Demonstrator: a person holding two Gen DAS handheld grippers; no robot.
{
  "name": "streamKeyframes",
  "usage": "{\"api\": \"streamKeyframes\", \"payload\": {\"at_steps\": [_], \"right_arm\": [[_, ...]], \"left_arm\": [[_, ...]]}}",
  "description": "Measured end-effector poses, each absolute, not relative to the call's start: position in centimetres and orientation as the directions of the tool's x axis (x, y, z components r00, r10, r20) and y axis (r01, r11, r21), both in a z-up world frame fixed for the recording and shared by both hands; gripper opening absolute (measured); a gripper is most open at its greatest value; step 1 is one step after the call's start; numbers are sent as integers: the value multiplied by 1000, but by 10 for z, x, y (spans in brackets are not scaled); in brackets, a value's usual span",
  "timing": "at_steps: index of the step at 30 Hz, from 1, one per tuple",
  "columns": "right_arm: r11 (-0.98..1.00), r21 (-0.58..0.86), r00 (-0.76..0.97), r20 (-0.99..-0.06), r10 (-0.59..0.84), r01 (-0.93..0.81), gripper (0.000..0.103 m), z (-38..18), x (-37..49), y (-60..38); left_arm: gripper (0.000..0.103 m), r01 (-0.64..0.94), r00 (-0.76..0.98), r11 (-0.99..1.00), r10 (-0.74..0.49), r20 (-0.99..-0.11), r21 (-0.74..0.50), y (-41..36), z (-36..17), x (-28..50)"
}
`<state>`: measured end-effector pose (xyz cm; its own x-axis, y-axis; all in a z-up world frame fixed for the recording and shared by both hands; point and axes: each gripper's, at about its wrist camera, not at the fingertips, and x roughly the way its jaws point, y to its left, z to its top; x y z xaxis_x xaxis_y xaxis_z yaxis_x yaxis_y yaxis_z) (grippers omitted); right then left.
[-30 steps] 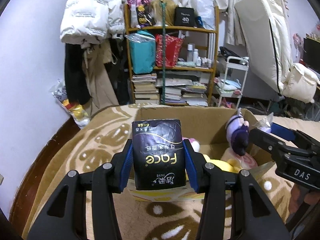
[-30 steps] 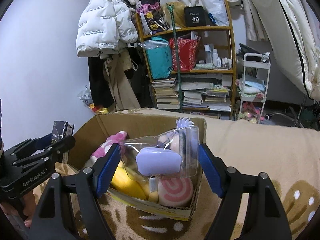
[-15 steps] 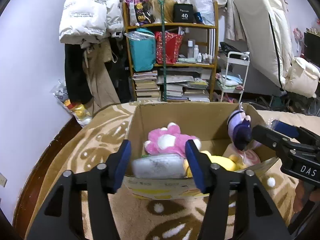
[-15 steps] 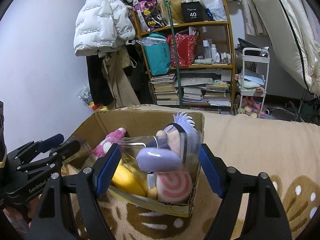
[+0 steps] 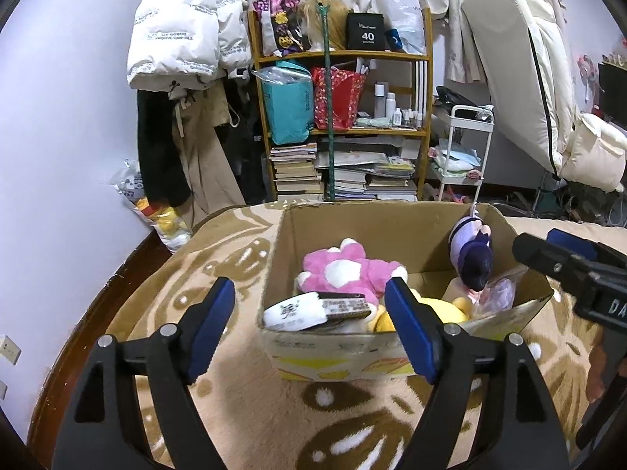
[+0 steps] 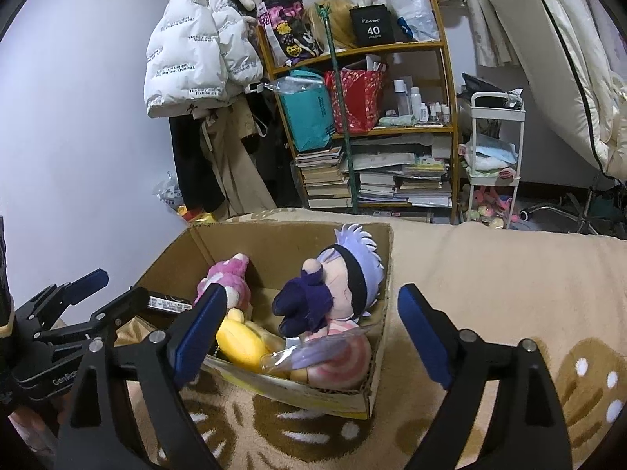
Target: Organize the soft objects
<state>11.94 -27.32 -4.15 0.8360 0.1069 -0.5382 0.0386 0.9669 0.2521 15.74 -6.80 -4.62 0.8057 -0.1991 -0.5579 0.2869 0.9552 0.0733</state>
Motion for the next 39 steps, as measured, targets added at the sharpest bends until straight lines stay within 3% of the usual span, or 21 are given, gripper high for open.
{"api": "streamKeyframes", "payload": {"at_steps": [3,5,10,16,26,31,39], "right_arm": [[967,251,847,-522,102,38,100,-34,111,-273],[970,239,852,-515,94,37,103,-29,105,-272],[976,217,859,-505,82,35,103,-17,90,-269],[979,198,871,-487,63,40,103,-3,69,-268],[983,179,900,-433,42,40,103,21,30,-266],[983,178,910,-412,39,38,103,32,16,-263],[989,147,913,-407,30,33,103,39,-8,-256]], "left_arm": [[79,272,809,961,-197,-554,56,-62,-41,151],[86,262,815,964,-195,-546,46,-57,-35,146],[95,240,835,968,-170,-523,69,-50,-25,128],[98,219,842,969,-129,-524,113,-42,-20,106],[99,205,853,975,-137,-503,82,-25,4,67],[99,194,887,971,-112,-447,142,-22,19,36],[99,205,892,968,-124,-434,143,-15,29,9]]}}
